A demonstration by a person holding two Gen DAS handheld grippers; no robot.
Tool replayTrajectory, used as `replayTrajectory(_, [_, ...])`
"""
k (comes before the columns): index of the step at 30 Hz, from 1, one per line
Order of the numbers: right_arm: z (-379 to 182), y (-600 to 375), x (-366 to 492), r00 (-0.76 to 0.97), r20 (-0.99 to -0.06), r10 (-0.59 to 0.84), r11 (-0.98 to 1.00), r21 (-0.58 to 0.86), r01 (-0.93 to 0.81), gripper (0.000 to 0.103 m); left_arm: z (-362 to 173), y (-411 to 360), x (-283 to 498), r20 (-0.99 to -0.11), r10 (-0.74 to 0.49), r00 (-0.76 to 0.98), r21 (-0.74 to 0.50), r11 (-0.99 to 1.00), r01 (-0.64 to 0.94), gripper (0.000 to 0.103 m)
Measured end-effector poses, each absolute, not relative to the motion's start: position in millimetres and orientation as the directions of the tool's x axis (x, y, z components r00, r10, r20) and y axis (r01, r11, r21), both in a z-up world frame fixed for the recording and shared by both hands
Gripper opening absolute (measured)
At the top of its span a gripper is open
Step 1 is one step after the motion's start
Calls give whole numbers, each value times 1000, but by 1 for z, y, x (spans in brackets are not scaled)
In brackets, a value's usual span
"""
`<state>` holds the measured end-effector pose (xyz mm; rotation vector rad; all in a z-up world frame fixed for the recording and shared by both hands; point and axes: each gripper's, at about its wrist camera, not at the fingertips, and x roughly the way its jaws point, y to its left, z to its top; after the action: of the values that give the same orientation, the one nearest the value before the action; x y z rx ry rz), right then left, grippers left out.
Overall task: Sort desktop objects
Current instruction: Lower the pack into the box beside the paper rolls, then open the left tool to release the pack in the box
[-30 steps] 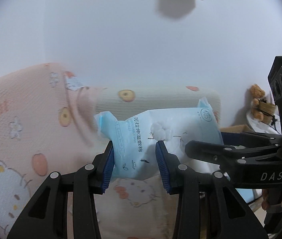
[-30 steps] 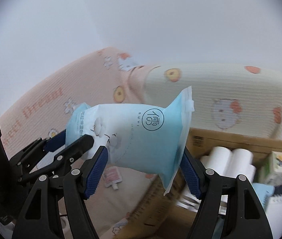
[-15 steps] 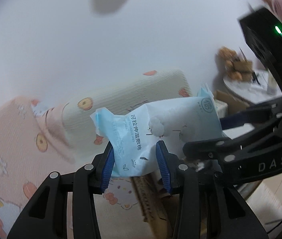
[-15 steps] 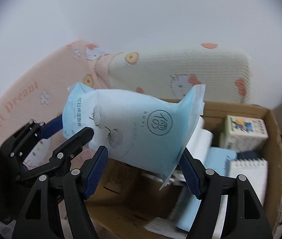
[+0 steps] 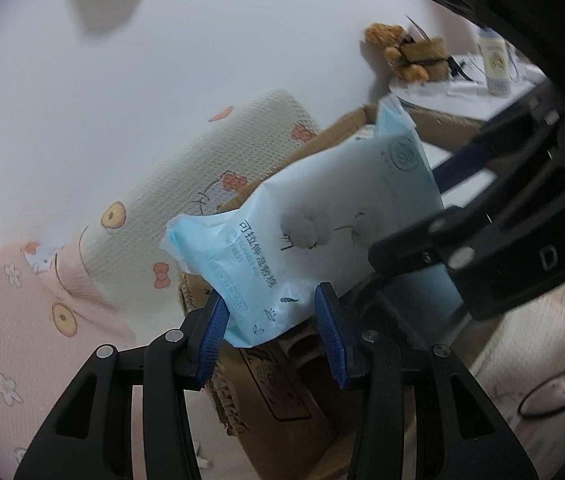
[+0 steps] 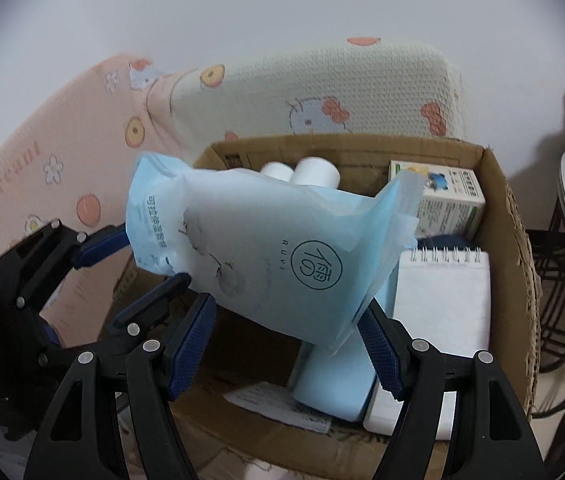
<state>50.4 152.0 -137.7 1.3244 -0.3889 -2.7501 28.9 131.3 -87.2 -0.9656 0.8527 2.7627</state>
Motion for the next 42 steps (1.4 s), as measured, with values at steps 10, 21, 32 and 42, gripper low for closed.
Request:
replayTrajectory(10, [-150, 154, 46, -558, -812, -173, -971, 237, -43, 71, -98, 123, 35, -675, -50, -736, 433, -835, -340, 47])
replayTrajectory(21, [-162, 168, 35, -515, -838, -182, -964, 256, -76, 71, -97, 118, 37, -671, -90, -736, 465, -824, -324, 49])
replayTrajectory(32, [-169, 182, 31, -494, -842, -218, -955, 289, -72, 71, -89, 107, 14, -753, -35, -658, 335, -881, -336, 49])
replayTrajectory(42, [-165, 166, 21, -407, -865, -292, -954, 291, 67, 43, -85, 102, -38, -864, 199, -463, -33, -939, -342, 31])
